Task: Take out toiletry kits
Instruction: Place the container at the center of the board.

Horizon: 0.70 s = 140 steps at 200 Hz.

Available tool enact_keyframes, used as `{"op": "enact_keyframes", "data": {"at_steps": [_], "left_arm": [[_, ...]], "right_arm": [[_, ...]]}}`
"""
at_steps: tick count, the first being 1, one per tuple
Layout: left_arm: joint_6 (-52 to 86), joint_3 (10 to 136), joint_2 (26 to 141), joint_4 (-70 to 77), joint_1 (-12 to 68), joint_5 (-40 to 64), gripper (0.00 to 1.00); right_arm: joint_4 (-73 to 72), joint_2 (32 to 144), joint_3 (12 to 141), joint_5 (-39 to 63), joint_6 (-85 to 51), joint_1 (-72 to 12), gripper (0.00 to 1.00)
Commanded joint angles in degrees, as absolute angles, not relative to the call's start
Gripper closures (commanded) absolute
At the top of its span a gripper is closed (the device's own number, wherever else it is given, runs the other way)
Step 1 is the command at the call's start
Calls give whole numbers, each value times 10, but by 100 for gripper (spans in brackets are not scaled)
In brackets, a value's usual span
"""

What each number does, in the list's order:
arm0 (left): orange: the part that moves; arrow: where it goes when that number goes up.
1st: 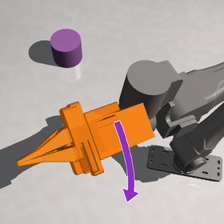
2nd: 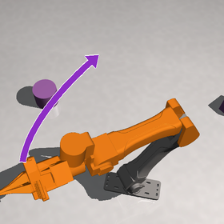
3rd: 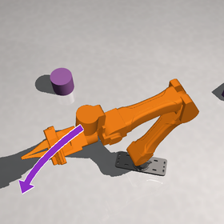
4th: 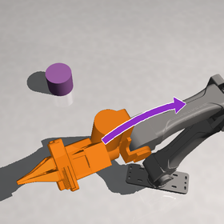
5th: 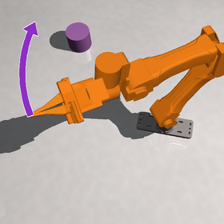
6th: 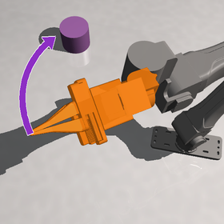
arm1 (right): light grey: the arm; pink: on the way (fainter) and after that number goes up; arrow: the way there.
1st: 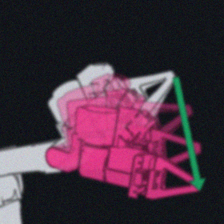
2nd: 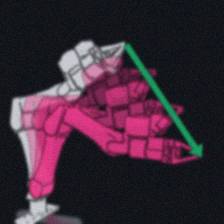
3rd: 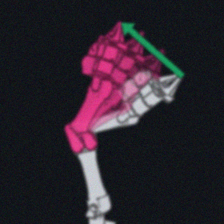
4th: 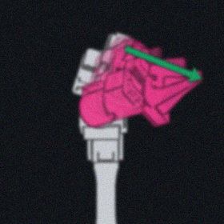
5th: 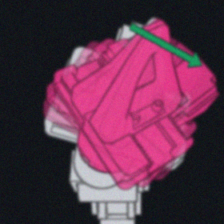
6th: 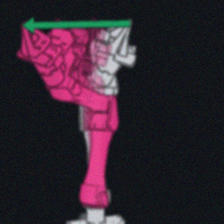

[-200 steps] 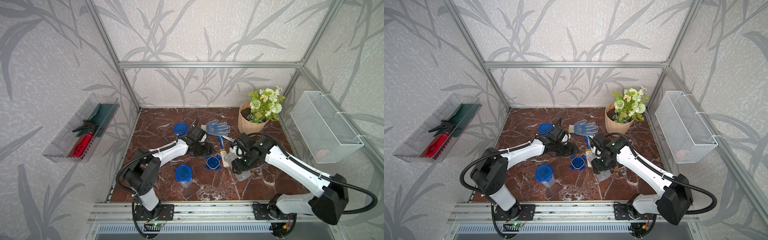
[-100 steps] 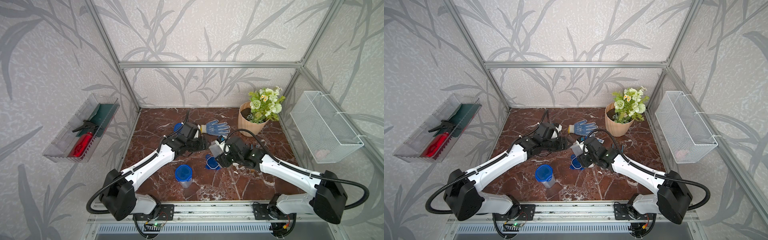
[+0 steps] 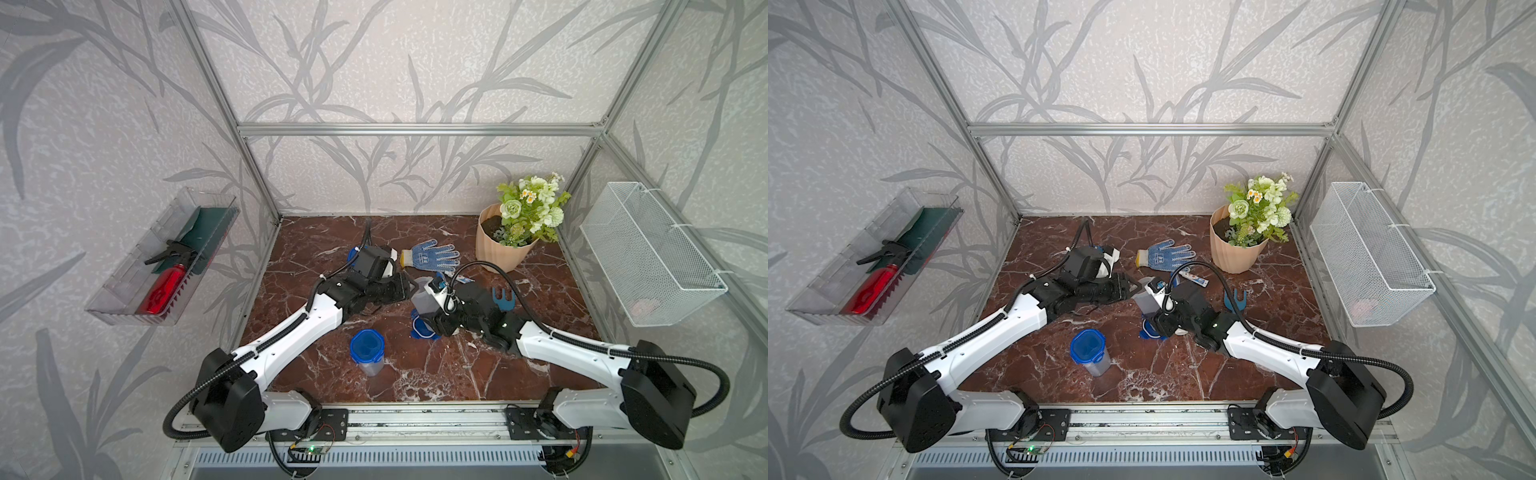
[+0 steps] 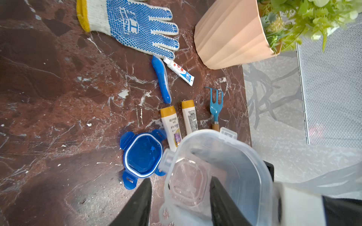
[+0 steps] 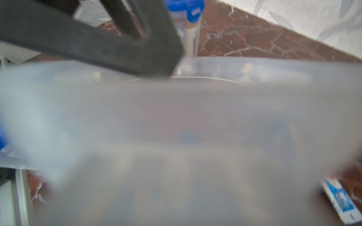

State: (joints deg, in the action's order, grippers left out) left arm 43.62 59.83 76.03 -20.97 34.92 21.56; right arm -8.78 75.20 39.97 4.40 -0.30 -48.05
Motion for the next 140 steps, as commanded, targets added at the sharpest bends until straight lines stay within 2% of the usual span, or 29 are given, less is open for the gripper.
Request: {"op": "enact_keyframes", "data": {"at_steps": [1,24,43,59,80,97,117,140], "left_arm": [[425,609,770,-257,356,275,54],[418,618,776,-267,356,302,82],[413,621,777,-273,356,307,100],[408,627,779,-282,356,305,100],[386,652,783,-322,355,269,100],[351,701,791,-388,353,187,100],[322,765,809,-463,344,64,100],[324,784,821,-476,296,41,100]], "right_arm": [[-253,752,402,8,52,-506,64],[-282,763,400,7,56,-508,64],[-320,770,388,2,53,-508,54],[-341,776,382,-8,49,-508,45],[-345,783,381,-25,35,-508,12],[-345,779,375,-57,19,-508,0],[-350,757,353,-95,13,-508,1],[-346,707,316,-136,11,-507,1]]}}
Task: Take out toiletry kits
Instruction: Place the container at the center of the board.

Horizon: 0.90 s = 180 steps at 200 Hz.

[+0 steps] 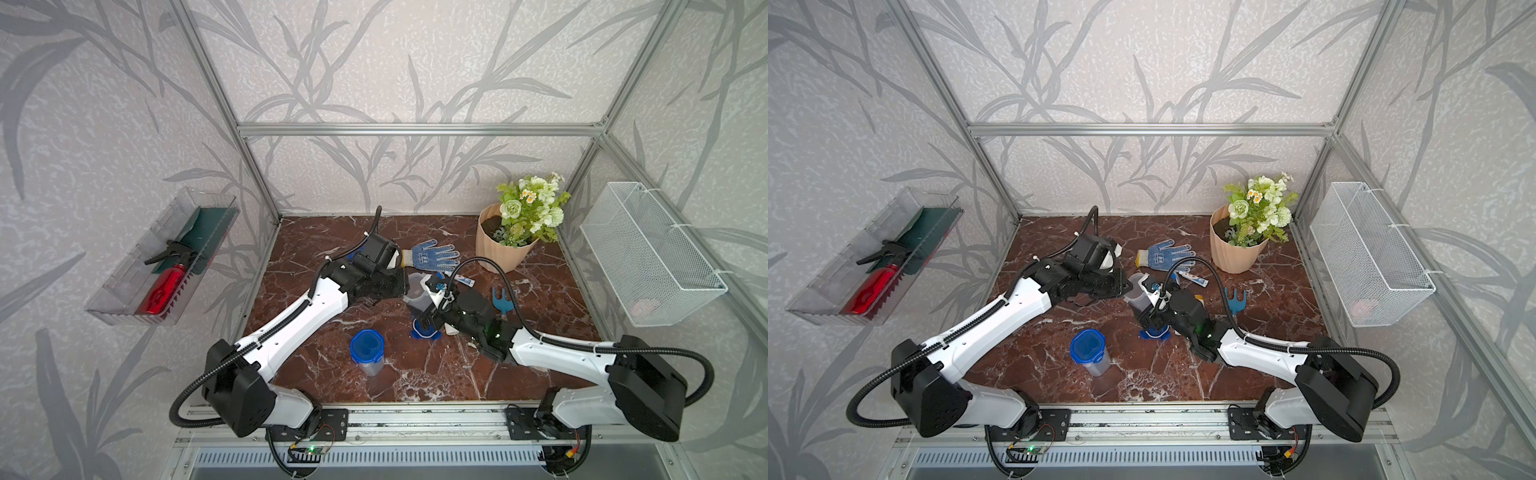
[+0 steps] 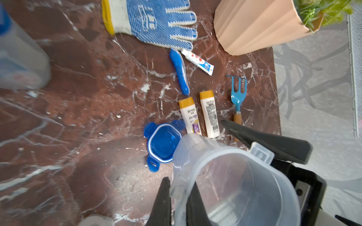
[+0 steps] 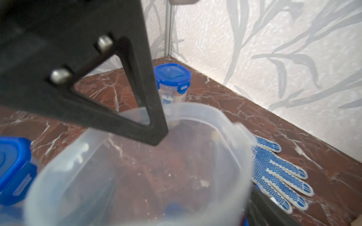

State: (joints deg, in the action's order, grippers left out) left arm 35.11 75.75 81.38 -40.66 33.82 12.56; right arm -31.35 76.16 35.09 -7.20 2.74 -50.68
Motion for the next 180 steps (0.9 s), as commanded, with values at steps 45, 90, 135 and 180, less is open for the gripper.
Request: {"op": "enact_keyframes", "data": {"at_steps": [45,90,135,180], "left_arm": [[309,859,899,-496,269,-63,100],[294,1041,1055,-525,269,-92,100],[257,1272,1228,-608,267,-147,100],[286,1444,1354,-673,222,-143,100]], "right_arm": [[-285,597,255,-203,8,-501,1],[-275,556,213,-193,-33,-485,1],[-283,581,207,-172,-47,-470,1],[-300,628,210,-124,-76,-452,1]]}}
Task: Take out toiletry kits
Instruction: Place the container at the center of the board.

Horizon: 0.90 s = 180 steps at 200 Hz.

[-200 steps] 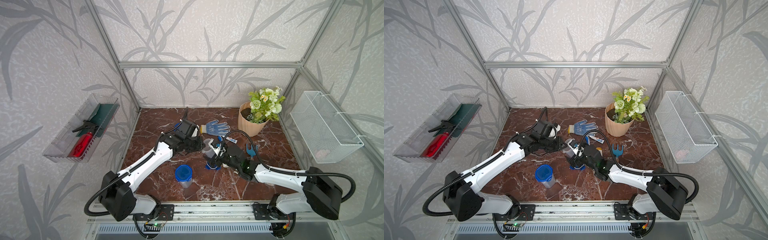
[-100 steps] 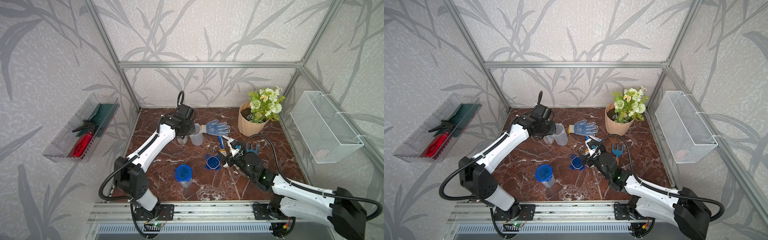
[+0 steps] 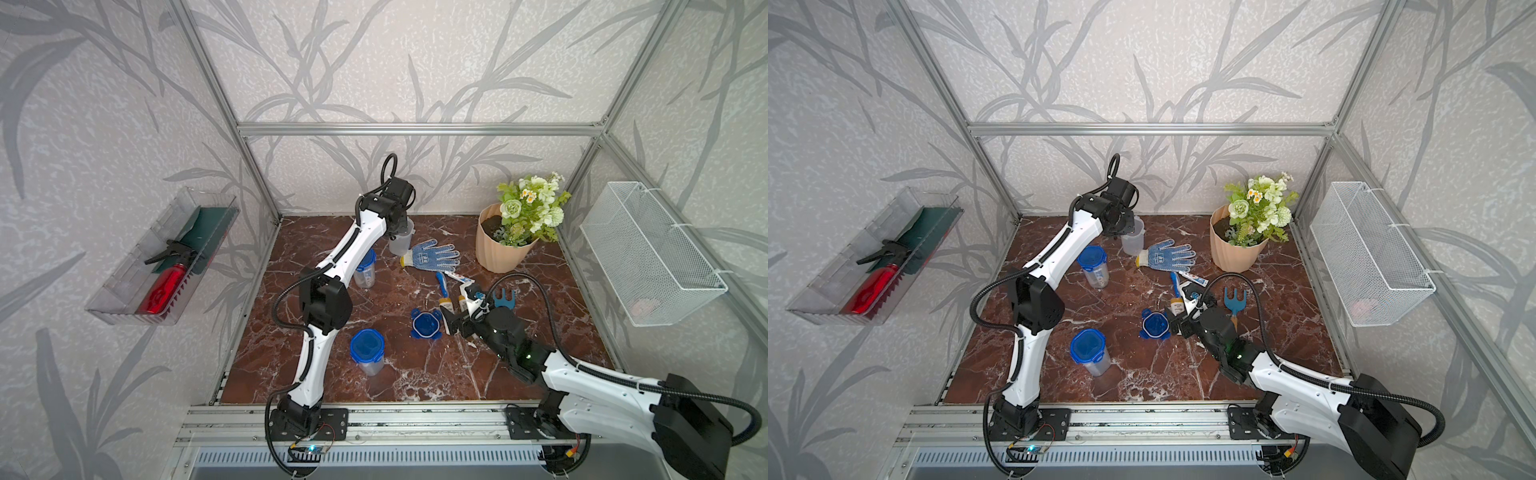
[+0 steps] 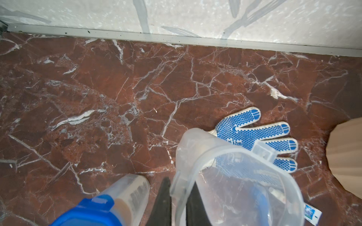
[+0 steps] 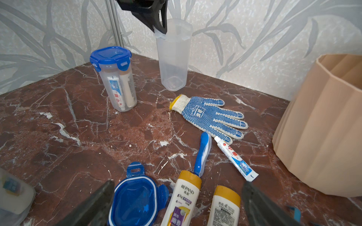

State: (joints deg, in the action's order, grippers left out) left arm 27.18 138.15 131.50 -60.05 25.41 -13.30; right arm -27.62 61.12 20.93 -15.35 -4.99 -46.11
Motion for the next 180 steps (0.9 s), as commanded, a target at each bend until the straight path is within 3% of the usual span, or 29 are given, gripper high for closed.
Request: {"op": "enact_keyframes", "data": {"at_steps": [1,121,144,180], "left_arm": [[287,1446,1356,-674,221,-142,100],[311,1388,1386,-599,172,-52,99],[310,1385,1386,-598,170,-41,83],[303,1385,1372,-607,169,-52,40]], "right_arm": [[-300,629,210,-123,-77,-452,1],[-293,652,216,-99,-95,-438,1],[-293,662,220,-96,-102,-438,1],[-293,676,227,-84,-110,-438,1]]}}
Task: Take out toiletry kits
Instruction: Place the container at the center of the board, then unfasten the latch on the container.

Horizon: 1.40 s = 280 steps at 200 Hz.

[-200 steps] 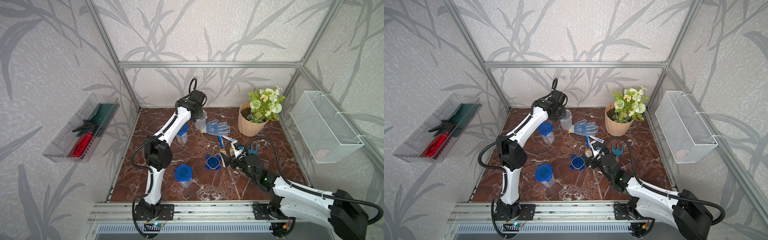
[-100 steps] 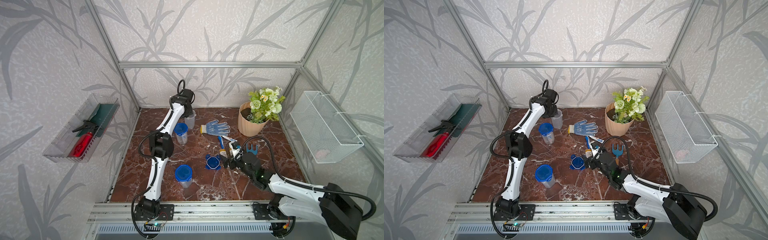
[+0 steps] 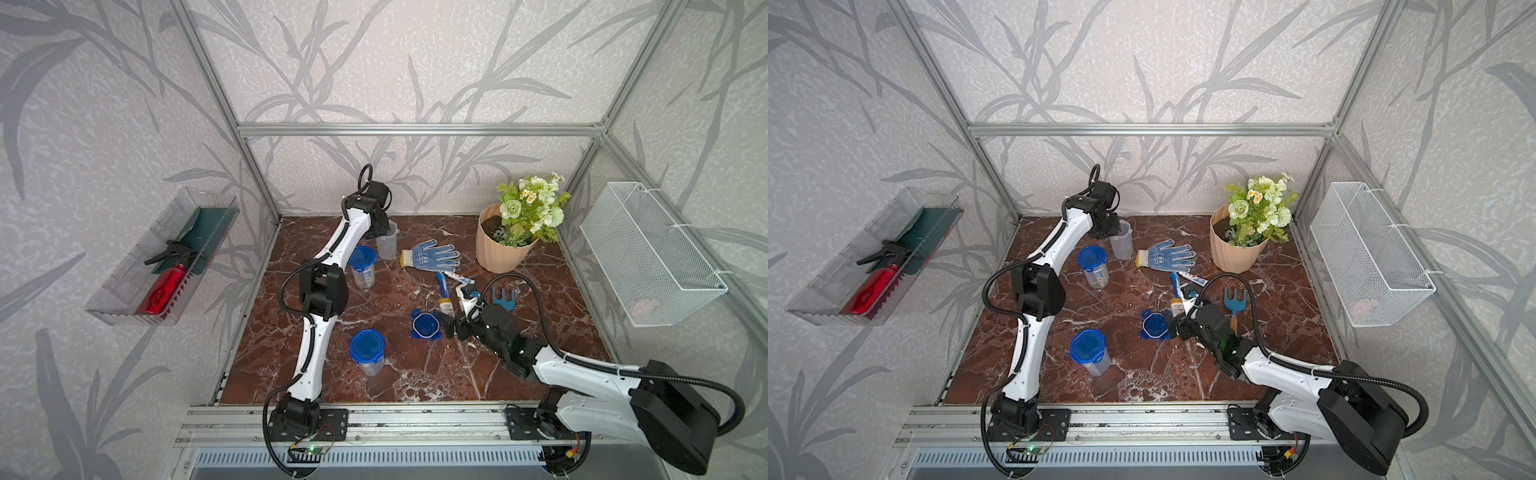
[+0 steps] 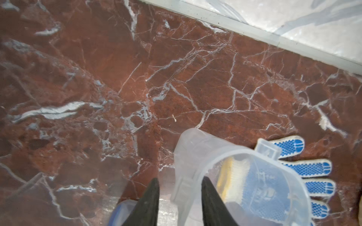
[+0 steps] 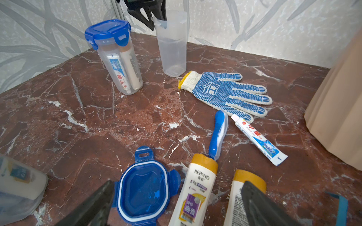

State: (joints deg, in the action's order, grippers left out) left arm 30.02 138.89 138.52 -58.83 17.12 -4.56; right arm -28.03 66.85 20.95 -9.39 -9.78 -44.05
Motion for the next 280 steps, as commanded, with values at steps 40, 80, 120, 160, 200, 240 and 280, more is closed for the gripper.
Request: {"op": "enact_keyframes", "data": {"at_steps": [40,80,120,160,200,240,280], "left_arm": [[299,1386,1343,-611,169,-58,33],[296,1393,1280,-608,170,-27,30],[297,1321,1180,-631,170,-33,31],[300,1079,1027,-513,163,-42,95],[299,1003,994,-483,133,20,100],[314,957,1015,-427,109,142,100],[315,951,1042,-436,103,165,100]], "right_arm": [[-290,682,234,-78,-114,-438,1],[-225,699,296,-17,-97,-438,1],[-202,755,383,24,-110,-438,1],[-140,901,560,110,-136,-435,27],[-202,1049,684,274,-307,-383,61],[-255,1180,796,406,-459,-346,48],[-245,1232,853,418,-485,-346,39]]}}
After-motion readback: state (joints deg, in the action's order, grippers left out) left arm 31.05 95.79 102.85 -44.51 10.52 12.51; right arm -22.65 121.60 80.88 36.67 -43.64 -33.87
